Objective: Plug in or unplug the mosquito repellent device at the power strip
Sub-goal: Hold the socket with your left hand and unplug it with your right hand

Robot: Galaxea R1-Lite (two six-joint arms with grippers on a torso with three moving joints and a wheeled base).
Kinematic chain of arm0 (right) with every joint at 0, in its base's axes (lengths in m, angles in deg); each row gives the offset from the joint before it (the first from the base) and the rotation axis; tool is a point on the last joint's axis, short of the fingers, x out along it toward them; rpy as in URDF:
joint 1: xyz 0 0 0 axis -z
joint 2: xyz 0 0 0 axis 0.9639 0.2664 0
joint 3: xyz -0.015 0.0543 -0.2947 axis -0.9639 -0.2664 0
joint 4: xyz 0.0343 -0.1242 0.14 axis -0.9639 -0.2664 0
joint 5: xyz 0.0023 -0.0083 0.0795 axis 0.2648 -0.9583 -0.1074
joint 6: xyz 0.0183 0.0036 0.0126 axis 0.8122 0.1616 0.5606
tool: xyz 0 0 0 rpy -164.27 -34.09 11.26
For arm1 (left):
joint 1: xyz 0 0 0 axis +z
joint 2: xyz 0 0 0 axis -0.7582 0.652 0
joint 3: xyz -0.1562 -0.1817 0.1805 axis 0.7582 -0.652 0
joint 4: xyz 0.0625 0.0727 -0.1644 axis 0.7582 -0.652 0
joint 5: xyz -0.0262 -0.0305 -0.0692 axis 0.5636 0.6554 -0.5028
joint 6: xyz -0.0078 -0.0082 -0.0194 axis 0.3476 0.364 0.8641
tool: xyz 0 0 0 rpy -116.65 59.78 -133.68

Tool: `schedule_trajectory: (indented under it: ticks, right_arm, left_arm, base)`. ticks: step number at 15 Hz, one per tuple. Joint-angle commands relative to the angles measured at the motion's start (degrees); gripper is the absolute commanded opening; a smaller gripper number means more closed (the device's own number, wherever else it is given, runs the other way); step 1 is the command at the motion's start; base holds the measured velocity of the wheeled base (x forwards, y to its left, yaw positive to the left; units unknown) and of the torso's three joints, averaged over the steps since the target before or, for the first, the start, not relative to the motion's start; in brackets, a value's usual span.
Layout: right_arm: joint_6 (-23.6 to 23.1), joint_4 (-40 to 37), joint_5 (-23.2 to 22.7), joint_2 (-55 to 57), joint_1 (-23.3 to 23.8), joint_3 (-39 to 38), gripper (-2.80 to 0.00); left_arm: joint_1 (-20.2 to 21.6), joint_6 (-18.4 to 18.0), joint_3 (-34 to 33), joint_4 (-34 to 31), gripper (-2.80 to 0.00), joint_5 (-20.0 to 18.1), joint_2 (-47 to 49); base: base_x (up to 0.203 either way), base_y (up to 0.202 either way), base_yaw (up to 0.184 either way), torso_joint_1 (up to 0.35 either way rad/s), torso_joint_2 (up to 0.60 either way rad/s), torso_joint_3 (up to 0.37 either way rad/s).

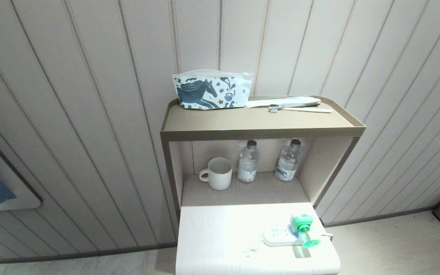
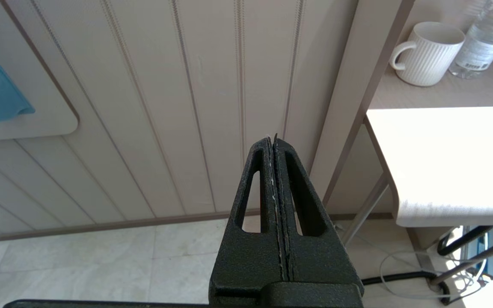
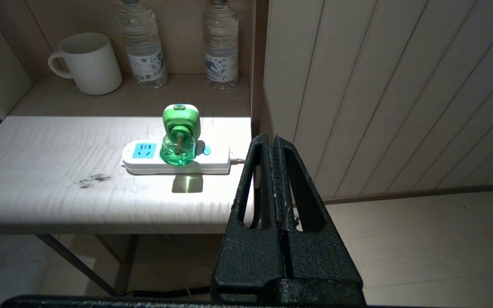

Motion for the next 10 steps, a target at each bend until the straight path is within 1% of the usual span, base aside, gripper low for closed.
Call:
schedule_trajectory:
  ticks: [1, 10]
  right_arm:
    - [0.11, -0.07, 0.06, -0.44, -0.02, -0.05, -2.80]
    - [0.02, -0.07, 0.05, -0.39, -0.02, -0.05, -2.80]
  left_arm:
    - [0.01, -0.02, 0.00, -0.02, -2.80, -0.03, -0.03]
    - [0.01, -0.02, 0.00, -0.01, -2.80, -0.03, 0.04]
  base:
    - [0.000, 0.000, 0.000, 0.000, 0.00, 0.000]
    - [0.000, 0.000, 0.000, 0.000, 0.00, 0.000]
